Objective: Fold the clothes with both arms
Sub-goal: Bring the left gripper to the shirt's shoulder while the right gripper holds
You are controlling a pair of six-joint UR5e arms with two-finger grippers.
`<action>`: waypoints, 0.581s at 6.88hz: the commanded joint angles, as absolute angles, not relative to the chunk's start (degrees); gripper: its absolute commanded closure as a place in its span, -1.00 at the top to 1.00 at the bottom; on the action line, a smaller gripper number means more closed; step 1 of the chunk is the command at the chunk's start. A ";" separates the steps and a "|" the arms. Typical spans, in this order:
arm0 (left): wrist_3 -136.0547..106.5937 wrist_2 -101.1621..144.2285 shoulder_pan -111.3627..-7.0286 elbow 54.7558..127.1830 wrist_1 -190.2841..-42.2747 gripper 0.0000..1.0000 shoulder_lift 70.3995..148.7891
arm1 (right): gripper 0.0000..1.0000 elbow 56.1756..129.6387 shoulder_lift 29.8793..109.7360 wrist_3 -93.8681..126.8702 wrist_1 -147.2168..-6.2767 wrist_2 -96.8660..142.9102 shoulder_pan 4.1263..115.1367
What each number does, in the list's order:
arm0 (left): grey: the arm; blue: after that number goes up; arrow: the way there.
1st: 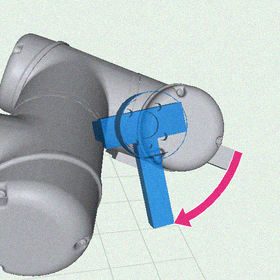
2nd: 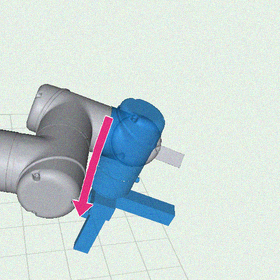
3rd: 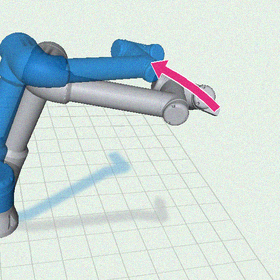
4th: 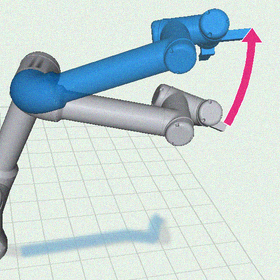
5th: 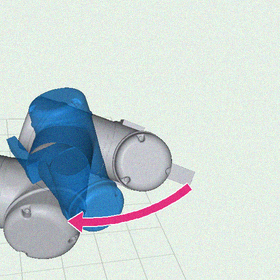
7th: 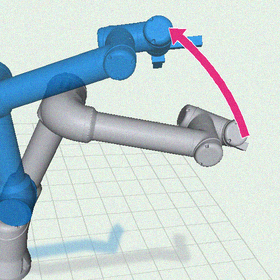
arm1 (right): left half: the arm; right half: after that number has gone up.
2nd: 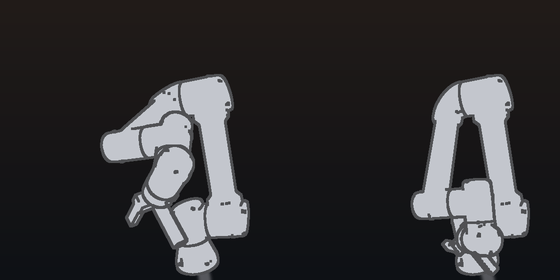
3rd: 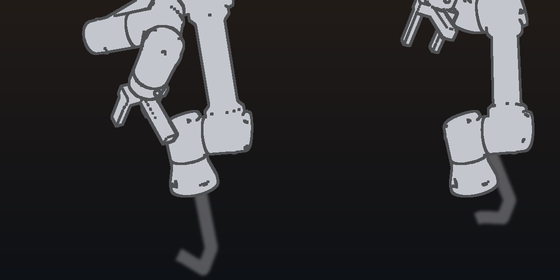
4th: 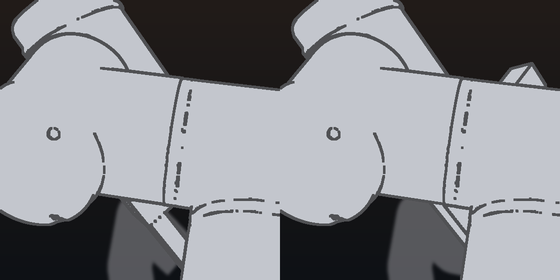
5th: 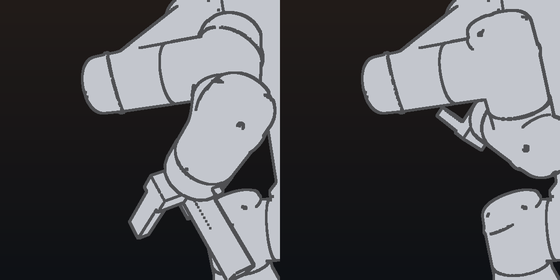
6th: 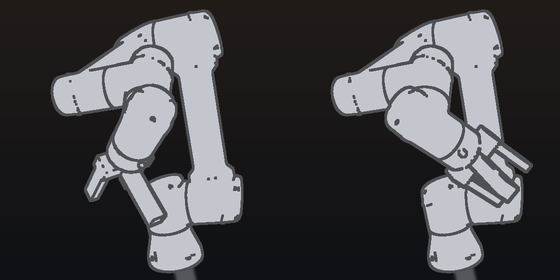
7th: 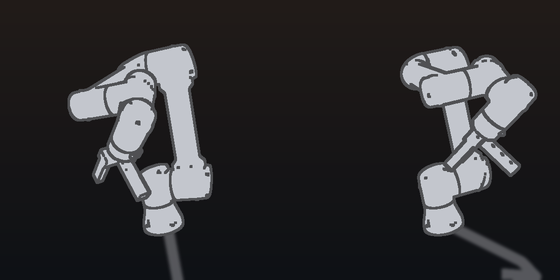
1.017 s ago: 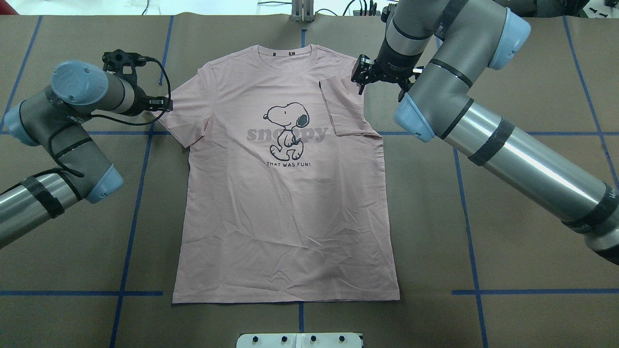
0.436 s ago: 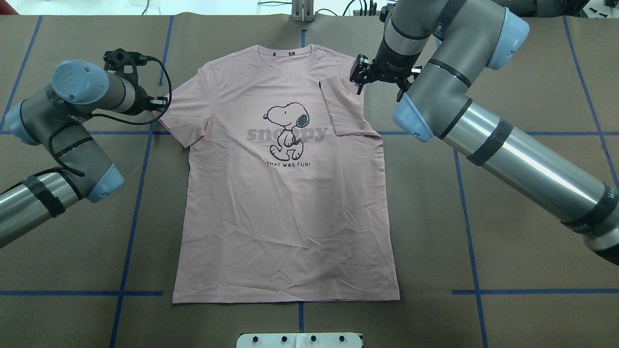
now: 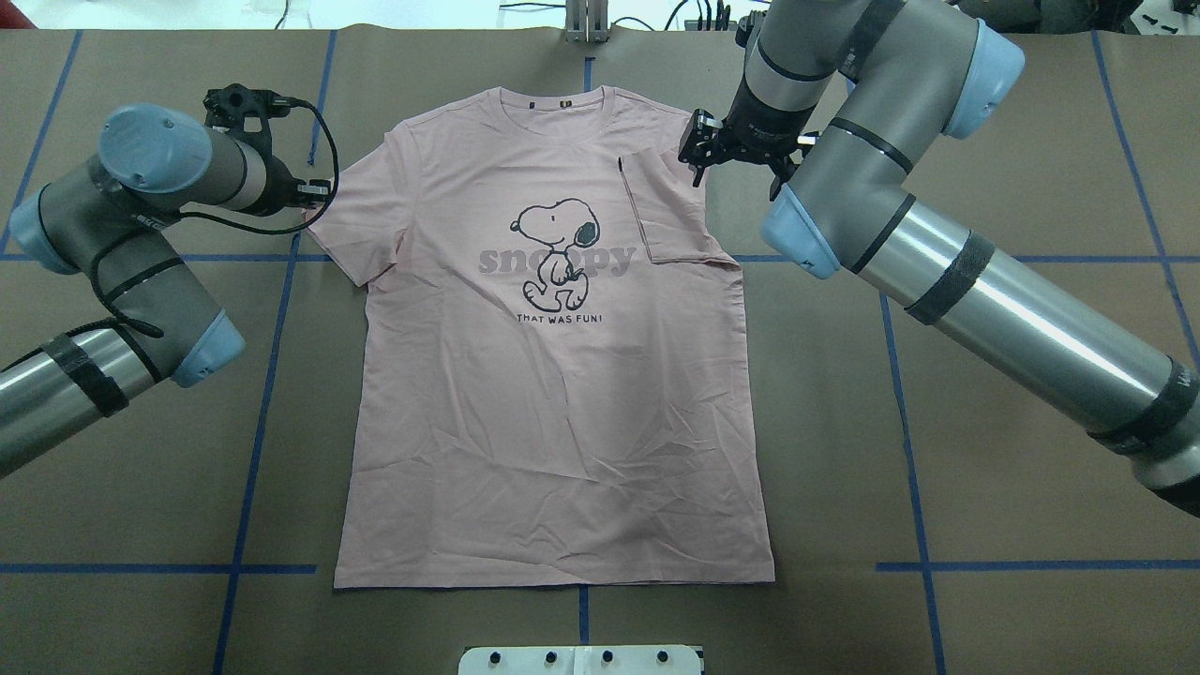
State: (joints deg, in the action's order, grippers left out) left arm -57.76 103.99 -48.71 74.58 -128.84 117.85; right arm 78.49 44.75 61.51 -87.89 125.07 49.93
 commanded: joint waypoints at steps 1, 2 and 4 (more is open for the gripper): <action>-66.83 108.27 -48.43 77.17 -123.79 -1.00 123.09 | 1.00 78.49 44.82 61.44 -87.80 125.07 49.92; -73.24 108.19 -45.99 75.43 -123.14 -1.00 127.40 | 1.00 78.57 45.35 61.44 -86.76 124.98 49.92; -81.80 107.84 -43.61 65.79 -123.22 -1.00 138.03 | 1.00 78.49 47.89 61.52 -81.58 124.98 50.01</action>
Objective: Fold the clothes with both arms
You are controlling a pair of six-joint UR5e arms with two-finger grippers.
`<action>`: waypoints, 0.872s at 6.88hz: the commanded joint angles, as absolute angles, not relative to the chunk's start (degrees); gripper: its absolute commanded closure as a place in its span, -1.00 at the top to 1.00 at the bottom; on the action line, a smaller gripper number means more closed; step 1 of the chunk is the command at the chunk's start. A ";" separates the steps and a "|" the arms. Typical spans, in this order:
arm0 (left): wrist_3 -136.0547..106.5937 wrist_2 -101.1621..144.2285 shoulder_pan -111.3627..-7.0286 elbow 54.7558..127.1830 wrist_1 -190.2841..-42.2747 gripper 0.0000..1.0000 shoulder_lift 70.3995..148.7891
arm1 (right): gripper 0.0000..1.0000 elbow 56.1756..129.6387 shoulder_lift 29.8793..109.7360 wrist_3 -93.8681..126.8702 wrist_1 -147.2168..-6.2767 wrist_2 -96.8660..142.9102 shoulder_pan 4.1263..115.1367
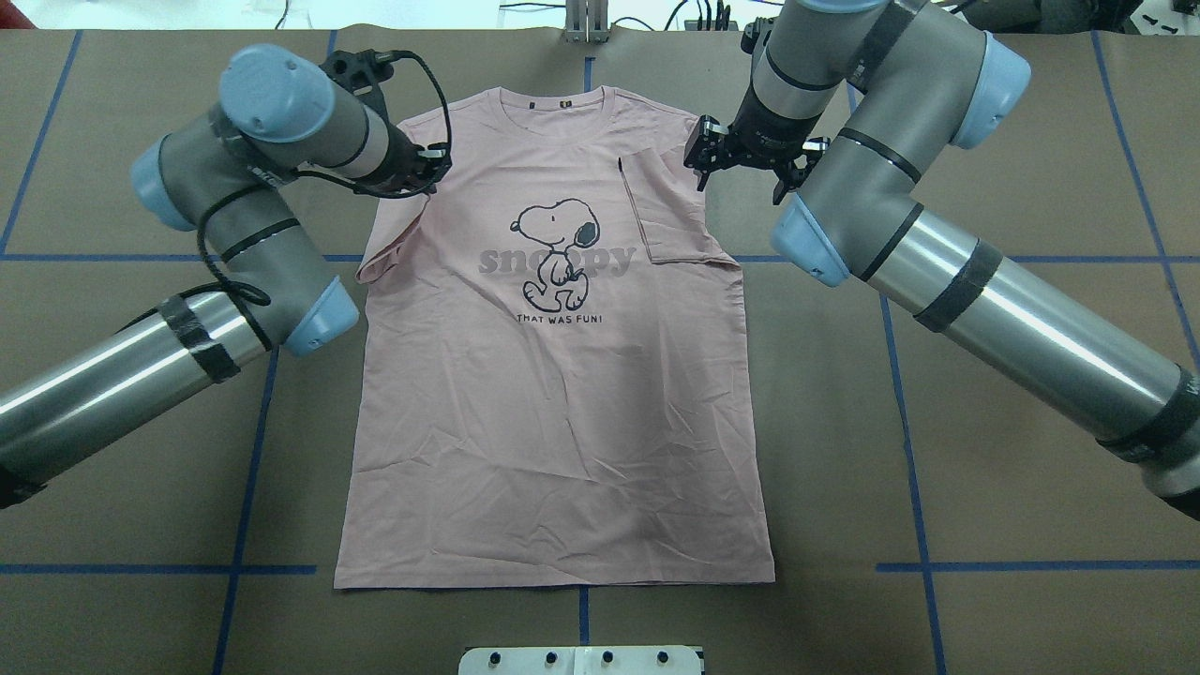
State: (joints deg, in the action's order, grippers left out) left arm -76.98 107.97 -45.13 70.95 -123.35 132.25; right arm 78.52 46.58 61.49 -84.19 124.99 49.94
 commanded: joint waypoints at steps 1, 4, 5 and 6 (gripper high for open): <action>-83.04 107.75 -43.59 64.09 -123.40 -1.00 139.21 | 1.00 78.49 47.90 61.52 -81.48 124.98 50.01; -85.07 107.84 -42.80 64.07 -124.10 -1.00 139.48 | 1.00 78.49 47.99 61.52 -81.47 124.98 50.01; -85.51 107.84 -42.80 63.99 -125.23 -1.00 139.57 | 1.00 78.57 47.90 61.52 -81.47 124.98 50.01; -85.08 107.93 -42.80 63.98 -126.03 0.76 139.40 | 1.00 78.57 47.90 61.44 -81.47 125.07 50.01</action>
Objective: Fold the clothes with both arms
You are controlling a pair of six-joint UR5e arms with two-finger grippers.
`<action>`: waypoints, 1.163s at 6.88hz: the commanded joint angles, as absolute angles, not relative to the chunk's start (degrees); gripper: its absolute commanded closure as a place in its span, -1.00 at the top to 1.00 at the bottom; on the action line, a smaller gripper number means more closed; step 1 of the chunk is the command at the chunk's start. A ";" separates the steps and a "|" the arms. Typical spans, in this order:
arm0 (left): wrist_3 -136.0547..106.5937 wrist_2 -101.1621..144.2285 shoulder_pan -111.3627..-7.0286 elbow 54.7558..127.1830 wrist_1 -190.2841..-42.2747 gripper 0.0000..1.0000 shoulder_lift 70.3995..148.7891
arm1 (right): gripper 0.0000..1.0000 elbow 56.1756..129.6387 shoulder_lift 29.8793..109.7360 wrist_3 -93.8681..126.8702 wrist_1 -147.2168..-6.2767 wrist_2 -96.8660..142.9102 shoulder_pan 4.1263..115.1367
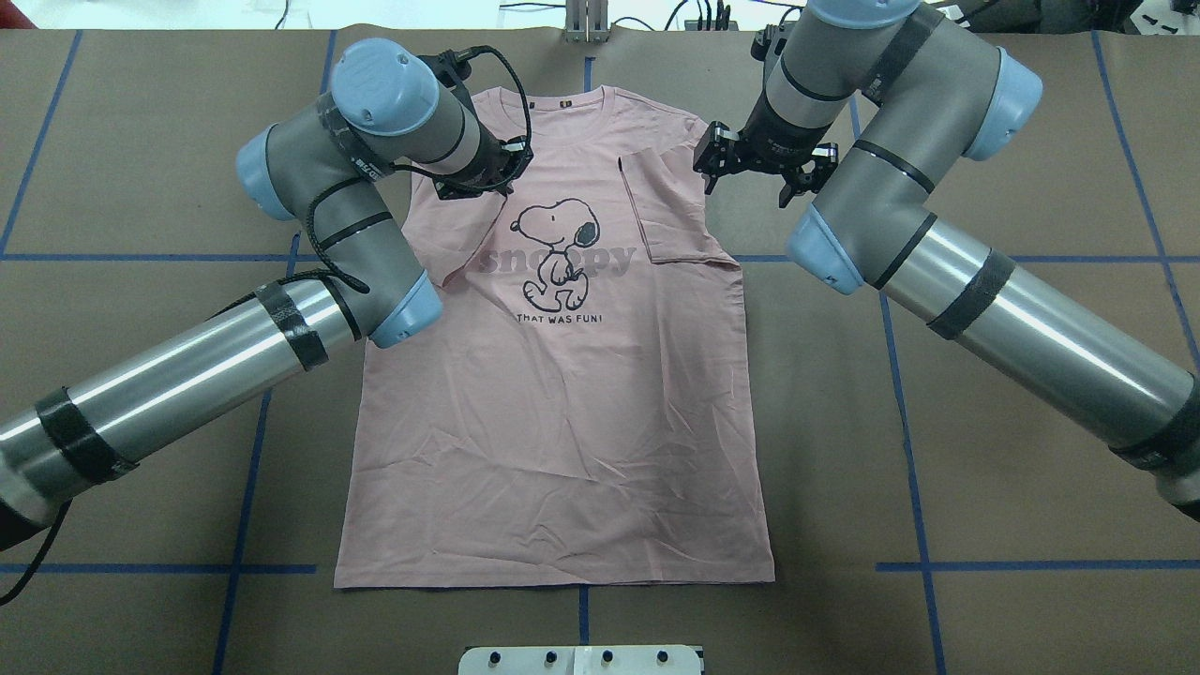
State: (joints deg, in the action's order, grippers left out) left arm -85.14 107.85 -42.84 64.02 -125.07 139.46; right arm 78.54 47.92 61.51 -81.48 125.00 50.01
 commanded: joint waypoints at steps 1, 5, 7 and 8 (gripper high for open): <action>-84.99 107.93 -42.19 64.51 -126.91 1.00 138.96 | 1.00 78.84 47.81 61.52 -81.47 125.24 50.01; -81.68 113.71 -42.19 84.65 -114.59 1.00 128.08 | 1.00 94.95 59.89 68.60 -81.74 123.94 46.34; -72.72 111.46 -40.53 101.07 -111.18 1.00 114.43 | 1.00 108.83 70.69 75.98 -81.65 116.07 37.67; -71.64 108.05 -39.73 107.43 -110.92 1.00 108.26 | 1.00 114.29 75.01 80.90 -81.56 110.80 31.70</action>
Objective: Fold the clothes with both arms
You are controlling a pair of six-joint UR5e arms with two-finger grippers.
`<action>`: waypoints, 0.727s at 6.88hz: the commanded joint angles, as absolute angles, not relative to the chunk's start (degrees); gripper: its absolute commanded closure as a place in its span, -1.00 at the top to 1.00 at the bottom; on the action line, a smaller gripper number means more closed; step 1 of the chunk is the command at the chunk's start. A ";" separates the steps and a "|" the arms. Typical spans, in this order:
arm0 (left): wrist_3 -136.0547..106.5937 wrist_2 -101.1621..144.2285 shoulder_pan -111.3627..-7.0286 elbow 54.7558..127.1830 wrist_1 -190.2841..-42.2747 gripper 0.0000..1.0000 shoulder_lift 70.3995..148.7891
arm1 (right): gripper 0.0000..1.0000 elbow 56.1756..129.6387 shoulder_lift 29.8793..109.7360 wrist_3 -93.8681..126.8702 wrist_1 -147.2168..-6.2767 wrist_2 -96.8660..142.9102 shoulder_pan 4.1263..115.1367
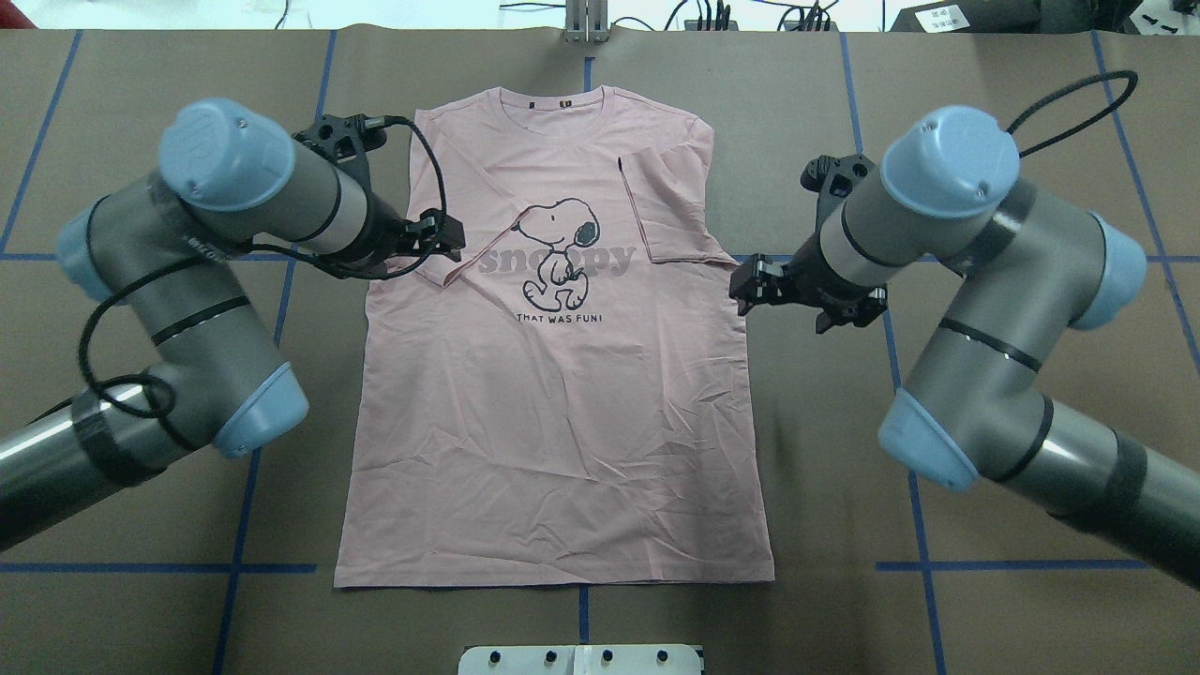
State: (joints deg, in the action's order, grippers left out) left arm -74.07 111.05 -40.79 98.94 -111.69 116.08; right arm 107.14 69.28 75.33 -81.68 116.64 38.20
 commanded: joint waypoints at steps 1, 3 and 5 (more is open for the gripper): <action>-71.72 107.84 -39.73 111.58 -109.87 1.00 105.93 | 1.00 117.04 78.28 84.69 -81.13 107.61 26.51; -71.72 107.67 -39.73 112.06 -107.49 1.00 105.82 | 1.00 120.75 80.33 95.22 -80.33 96.12 14.21; -71.72 107.75 -39.64 111.97 -107.40 1.00 105.82 | 1.00 120.15 80.51 96.59 -81.03 91.33 8.81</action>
State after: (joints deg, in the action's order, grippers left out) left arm -71.69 107.74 -39.68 111.92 -107.52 105.92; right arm 120.49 80.27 95.47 -80.64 94.17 12.02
